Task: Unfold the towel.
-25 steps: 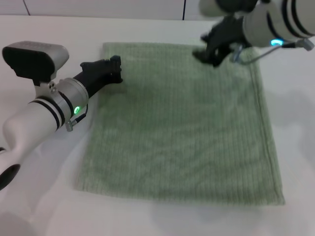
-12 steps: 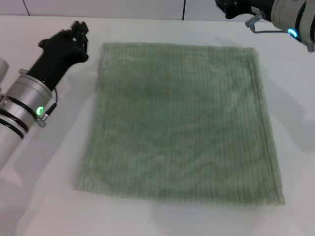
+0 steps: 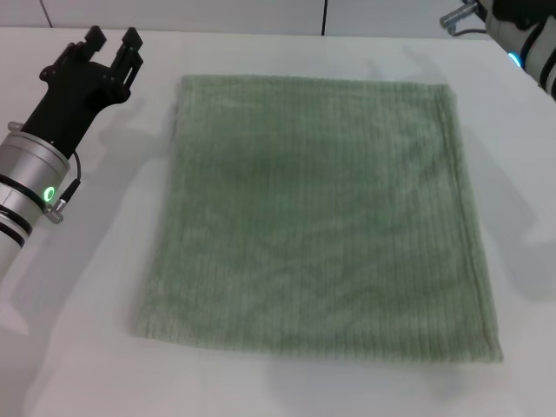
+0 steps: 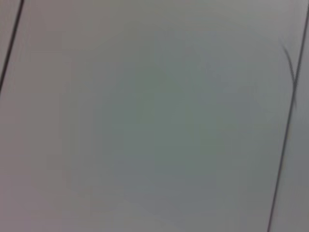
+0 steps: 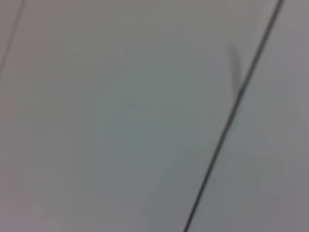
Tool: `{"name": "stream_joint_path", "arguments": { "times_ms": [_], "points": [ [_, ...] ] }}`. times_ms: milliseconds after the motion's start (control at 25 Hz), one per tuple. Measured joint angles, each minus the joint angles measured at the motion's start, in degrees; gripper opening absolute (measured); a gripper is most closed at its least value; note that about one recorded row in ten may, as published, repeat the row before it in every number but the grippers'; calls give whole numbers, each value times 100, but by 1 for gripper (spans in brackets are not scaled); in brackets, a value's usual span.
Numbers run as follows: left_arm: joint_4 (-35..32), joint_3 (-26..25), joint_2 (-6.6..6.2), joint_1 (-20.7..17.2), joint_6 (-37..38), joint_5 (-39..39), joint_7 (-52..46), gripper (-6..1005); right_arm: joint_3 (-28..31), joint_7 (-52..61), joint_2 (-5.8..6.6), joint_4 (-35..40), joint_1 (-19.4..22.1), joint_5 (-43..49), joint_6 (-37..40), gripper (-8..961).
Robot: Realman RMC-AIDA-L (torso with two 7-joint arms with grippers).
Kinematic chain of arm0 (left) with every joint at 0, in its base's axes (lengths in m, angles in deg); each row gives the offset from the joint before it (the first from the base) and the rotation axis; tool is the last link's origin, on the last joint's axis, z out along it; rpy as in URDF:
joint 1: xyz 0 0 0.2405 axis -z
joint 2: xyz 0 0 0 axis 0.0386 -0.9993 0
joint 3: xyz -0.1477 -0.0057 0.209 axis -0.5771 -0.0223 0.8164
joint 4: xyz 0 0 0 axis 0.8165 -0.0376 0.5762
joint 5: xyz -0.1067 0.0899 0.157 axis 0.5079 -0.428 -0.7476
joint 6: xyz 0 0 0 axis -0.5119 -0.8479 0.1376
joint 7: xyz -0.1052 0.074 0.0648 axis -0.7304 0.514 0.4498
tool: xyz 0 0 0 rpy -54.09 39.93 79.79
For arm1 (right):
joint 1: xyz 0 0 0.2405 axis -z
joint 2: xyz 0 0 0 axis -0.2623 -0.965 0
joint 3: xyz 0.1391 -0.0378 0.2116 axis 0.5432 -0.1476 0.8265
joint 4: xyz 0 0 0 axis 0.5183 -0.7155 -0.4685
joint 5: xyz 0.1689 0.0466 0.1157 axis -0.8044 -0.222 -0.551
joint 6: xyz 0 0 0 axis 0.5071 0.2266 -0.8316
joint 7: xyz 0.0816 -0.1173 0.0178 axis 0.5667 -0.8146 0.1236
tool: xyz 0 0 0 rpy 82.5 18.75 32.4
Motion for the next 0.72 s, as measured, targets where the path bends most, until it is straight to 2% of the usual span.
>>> {"name": "stream_joint_path", "arguments": {
  "times_ms": [120, 160, 200, 320, 360, 400, 520, 720],
  "points": [
    [-3, -67, 26, -22, 40, -16, 25, 543, -435, 41, -2, -472, 25, -35, 1245, 601],
    [-4, -69, 27, -29, 52, -16, 27, 582, -773, 106, 4, -909, 9, -41, 2233, 627],
    [-4, -69, 27, -41, 71, -14, 27, 620, -773, 106, 4, -909, 9, -41, 2233, 633],
    [-4, -85, 31, -90, 134, 3, 26, 644, -1246, 364, 15, -1683, -109, -42, 3683, 649],
    [-4, -94, 34, -102, 151, 7, 26, 652, -1519, 756, 28, -2230, -237, -42, 4473, 655],
    [-4, -107, 36, -110, 168, 9, 26, 661, -1519, 756, 28, -2230, -237, -42, 4473, 655],
    [-5, -117, 39, -133, 183, 10, 26, 685, -1764, 1466, 45, -2899, -427, -41, 5209, 656],
    [-13, -125, 31, -201, 262, -17, 28, 685, -1811, 2095, 42, -3435, -566, -38, 5540, 656]
  ]
}}
